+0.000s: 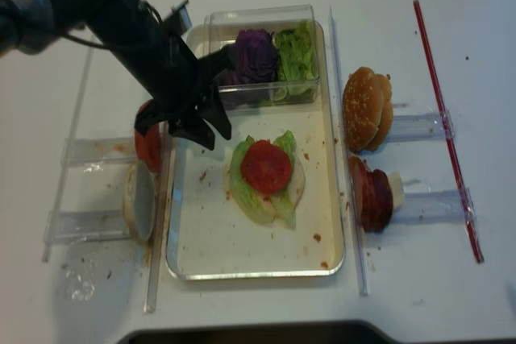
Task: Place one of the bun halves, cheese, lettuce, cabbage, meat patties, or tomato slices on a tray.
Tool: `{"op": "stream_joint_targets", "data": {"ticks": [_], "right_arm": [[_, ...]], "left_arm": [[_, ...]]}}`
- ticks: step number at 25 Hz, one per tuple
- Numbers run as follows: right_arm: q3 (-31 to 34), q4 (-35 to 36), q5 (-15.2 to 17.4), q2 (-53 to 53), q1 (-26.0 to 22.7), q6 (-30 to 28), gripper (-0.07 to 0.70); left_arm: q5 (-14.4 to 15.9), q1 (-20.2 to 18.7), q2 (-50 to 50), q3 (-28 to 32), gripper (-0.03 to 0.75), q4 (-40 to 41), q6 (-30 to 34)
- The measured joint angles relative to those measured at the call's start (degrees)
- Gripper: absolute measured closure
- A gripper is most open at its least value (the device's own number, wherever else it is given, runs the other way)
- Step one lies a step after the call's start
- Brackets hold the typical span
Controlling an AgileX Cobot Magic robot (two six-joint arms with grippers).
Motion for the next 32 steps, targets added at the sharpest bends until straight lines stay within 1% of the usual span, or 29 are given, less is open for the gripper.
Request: {"op": "stream_joint_targets", "data": {"ticks": [9, 13, 20, 22, 28, 32], "right_arm": [[0.0, 0.0, 0.0, 0.0, 0.0, -0.1, 0.258], [0.0, 0.0, 0.0, 0.0, 0.0, -0.1, 0.258], [0.0, 0.0, -0.11, 0.0, 0.0, -0.1, 0.258], [0.0, 0.0, -0.11, 0.0, 0.0, -0.1, 0.261], [0.0, -0.04, -0.11, 0.0, 0.0, -0.1, 0.302], [0.0, -0.04, -0.11, 0.0, 0.0, -0.1, 0.328]], "left_arm": [[0.74, 0.0, -7.55, -0.22, 0.477, 15.77, -4.56], [1.12, 0.0, -10.96, -0.22, 0.467, 24.11, -5.1], [1.47, 0.14, -14.98, 0.04, 0.433, 33.66, -5.19], [1.47, 1.3, -16.08, 0.6, 0.426, 34.38, -4.93], [1.67, 7.47, -20.53, 1.01, 0.421, 34.65, -2.38], [1.9, 8.54, -25.48, 1.51, 0.421, 34.87, -1.59]]}}
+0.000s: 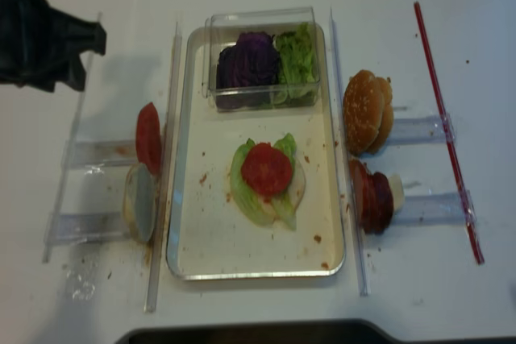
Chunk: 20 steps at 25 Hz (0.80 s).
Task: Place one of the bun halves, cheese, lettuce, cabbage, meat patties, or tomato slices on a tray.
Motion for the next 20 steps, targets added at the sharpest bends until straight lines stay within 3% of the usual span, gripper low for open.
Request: {"op": "stream_joint_targets", "data": {"ticks": [15, 20], "right_arm": [[0.0, 0.0, 0.0, 0.0, 0.0, 0.0, 0.381], [0.0, 0.0, 0.0, 0.0, 0.0, 0.0, 0.381]], "left_arm": [[0.93, 0.0, -29.64, 22.12, 0.42, -0.73, -0.18], [1.13, 0.0, -38.89, 26.96, 0.42, -0.25, -0.56]]}}
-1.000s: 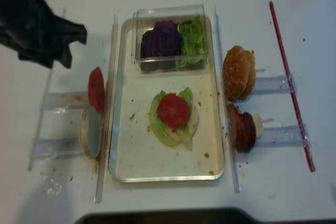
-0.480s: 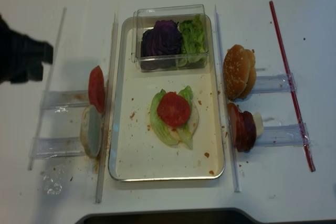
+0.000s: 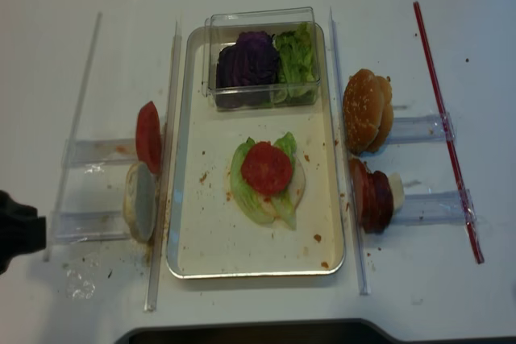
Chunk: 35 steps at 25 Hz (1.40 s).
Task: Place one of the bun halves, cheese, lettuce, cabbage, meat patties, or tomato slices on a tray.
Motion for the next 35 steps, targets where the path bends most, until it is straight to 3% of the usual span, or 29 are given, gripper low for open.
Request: {"op": "stream_joint_targets", "data": {"ticks": [12, 22, 29, 35], "right_arm": [[0.0, 0.0, 0.0, 0.0, 0.0, 0.0, 0.382], [0.0, 0.0, 0.0, 0.0, 0.0, 0.0, 0.382], [0.0, 0.0, 0.0, 0.0, 0.0, 0.0, 0.383], [0.0, 0.0, 0.0, 0.0, 0.0, 0.0, 0.383]], "left_arm": [[0.46, 0.0, -19.82, 10.43, 0.42, 1.72, 1.46], [1.21, 0.0, -38.27, 15.13, 0.42, 0.77, 1.46], [0.93, 0.0, -39.24, 17.91, 0.42, 0.4, 2.51], [-3.42, 0.0, -39.31, 19.92, 0.42, -0.16, 4.69]]}}
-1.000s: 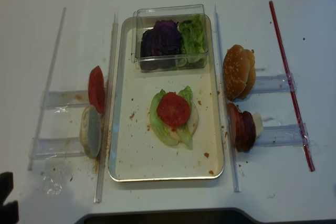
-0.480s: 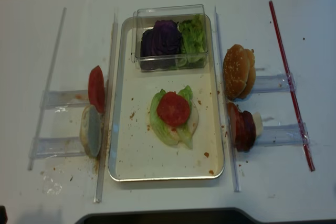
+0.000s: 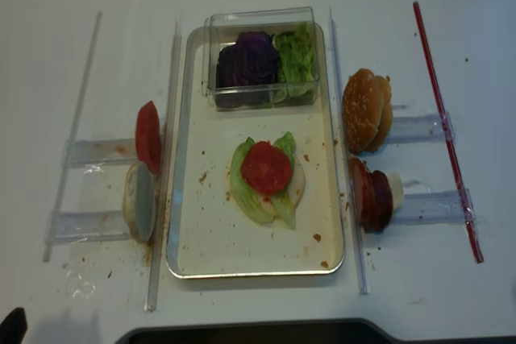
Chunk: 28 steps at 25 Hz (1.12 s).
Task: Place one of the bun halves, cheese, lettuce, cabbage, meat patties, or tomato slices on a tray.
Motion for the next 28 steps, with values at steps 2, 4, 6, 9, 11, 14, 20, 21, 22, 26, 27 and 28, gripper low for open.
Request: {"op": "stream_joint_targets", "data": {"ticks": [2, 4, 6, 9, 11, 14, 20, 21, 22, 26, 27, 28], "right_arm": [[0.0, 0.0, 0.0, 0.0, 0.0, 0.0, 0.383], [0.0, 0.0, 0.0, 0.0, 0.0, 0.0, 0.383], [0.0, 0.0, 0.0, 0.0, 0.0, 0.11, 0.383], [0.0, 0.0, 0.0, 0.0, 0.0, 0.22, 0.384], [0.0, 0.0, 0.0, 0.0, 0.0, 0.2, 0.383], [0.0, 0.0, 0.12, 0.0, 0.0, 0.2, 0.384], [0.0, 0.0, 0.12, 0.0, 0.0, 0.2, 0.384], [0.0, 0.0, 0.12, 0.0, 0.0, 0.2, 0.384], [0.0, 0.0, 0.12, 0.0, 0.0, 0.2, 0.384], [0.0, 0.0, 0.12, 0.0, 0.0, 0.1, 0.384], [0.0, 0.0, 0.12, 0.0, 0.0, 0.1, 0.384], [0.0, 0.0, 0.12, 0.0, 0.0, 0.1, 0.384]], "left_arm": [[-0.55, 0.0, 0.0, 0.23, 0.42, -0.49, 0.77], [-0.72, 0.0, 0.0, 0.23, 0.42, -0.49, 0.9], [-0.94, 0.0, 0.0, 0.23, 0.42, -0.49, 0.9], [-0.94, 0.0, 0.0, 0.23, 0.42, -0.49, 0.9], [-0.94, 0.0, 0.0, 0.23, 0.421, -0.49, 0.9], [-0.94, 0.0, 0.0, 0.23, 0.42, -0.49, 0.9], [-0.94, 0.0, 0.0, 0.23, 0.42, -0.49, 0.9], [-0.94, 0.0, 0.0, 0.23, 0.42, -0.49, 0.9], [-0.94, 0.0, 0.0, 0.23, 0.42, -0.49, 0.9], [-0.94, 0.0, 0.0, 0.23, 0.42, -0.49, 0.9], [-0.94, 0.0, 0.0, 0.23, 0.42, -0.49, 0.9], [-0.94, 0.0, 0.0, 0.23, 0.42, -0.49, 0.9]]}}
